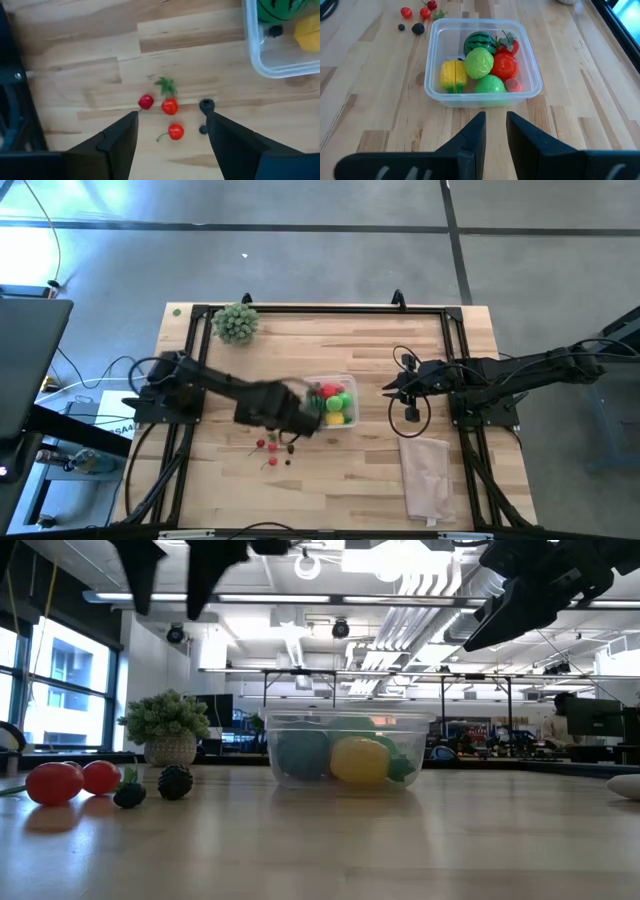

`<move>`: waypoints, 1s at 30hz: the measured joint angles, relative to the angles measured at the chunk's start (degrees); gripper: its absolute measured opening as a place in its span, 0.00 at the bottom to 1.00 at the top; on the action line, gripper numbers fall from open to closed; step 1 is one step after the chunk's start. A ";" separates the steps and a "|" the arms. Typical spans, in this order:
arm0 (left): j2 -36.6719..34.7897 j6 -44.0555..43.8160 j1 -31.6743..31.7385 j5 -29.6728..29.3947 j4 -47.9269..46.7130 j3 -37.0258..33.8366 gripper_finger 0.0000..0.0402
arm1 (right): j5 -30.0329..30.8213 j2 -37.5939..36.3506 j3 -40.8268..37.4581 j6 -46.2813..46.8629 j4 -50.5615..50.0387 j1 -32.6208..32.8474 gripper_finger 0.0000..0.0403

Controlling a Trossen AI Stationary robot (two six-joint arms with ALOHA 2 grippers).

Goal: Pick and placing Produce into tupperware
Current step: Put the bottom red cherry into the transparent bin

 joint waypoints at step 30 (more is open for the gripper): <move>-0.48 -8.31 -16.63 -4.15 39.47 -28.84 0.66 | 0.01 0.00 -0.02 0.00 0.08 0.02 0.17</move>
